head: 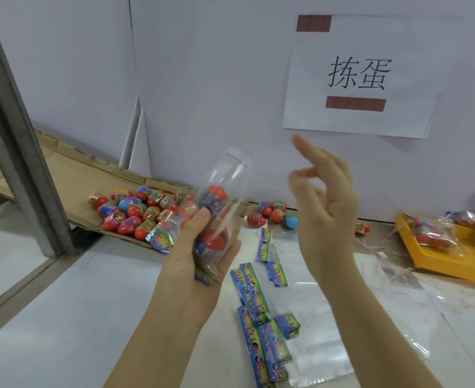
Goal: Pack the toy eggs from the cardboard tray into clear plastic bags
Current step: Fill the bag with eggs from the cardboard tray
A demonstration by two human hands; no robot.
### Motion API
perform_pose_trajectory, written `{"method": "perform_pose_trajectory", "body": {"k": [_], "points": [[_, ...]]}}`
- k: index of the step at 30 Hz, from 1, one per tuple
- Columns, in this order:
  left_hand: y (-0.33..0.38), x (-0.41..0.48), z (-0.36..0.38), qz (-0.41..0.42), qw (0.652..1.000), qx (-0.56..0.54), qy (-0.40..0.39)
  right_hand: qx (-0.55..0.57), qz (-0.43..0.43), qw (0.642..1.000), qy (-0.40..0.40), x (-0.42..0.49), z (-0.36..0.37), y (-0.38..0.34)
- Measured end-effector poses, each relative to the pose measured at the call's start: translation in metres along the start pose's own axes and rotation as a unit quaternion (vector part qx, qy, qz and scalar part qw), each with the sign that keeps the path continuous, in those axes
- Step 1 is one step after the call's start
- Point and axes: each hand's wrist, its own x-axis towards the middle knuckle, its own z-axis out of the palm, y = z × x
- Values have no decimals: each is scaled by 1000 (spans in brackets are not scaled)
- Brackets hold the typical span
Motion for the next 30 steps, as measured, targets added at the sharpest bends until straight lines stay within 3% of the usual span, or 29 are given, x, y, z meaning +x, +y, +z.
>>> {"method": "perform_pose_trajectory", "body": {"k": [1, 2, 4, 6, 8, 11, 13, 17, 21, 23, 26, 28, 30], "points": [[4, 1, 0, 10, 1000, -15, 4, 17, 20, 999, 37, -5, 6, 6], [8, 1, -1, 21, 999, -25, 7, 7, 50, 998, 24, -10, 13, 14], [15, 2, -2, 36, 999, -37, 9, -129, 111, 977, -129, -23, 27, 37], [18, 4, -5, 43, 998, -44, 13, -247, 125, 914, -297, -38, 41, 62], [17, 4, -6, 47, 998, -45, 22, -293, 117, 868, -383, -50, 53, 78], [16, 4, -6, 47, 997, -43, 31, -336, 108, 830, -431, -58, 64, 93], [17, 5, -6, 50, 997, -42, 34, -331, 127, 838, -414, -52, 68, 99], [21, 5, -6, 58, 998, -36, 8, -292, 190, 889, -298, -26, 80, 102], [16, 5, -7, 52, 998, -25, 5, -396, 194, 847, -296, -18, 95, 102], [14, 7, -9, 51, 999, -15, 9, -408, 158, 849, -298, -19, 97, 102], [13, 8, -9, 49, 999, -7, -13, -260, 197, 911, -252, -23, 89, 96], [12, 8, -9, 49, 999, -3, -20, -76, 278, 950, -118, -20, 74, 83], [10, 7, -7, 49, 998, 14, -25, 76, 303, 950, 10, -9, 52, 62]]}}
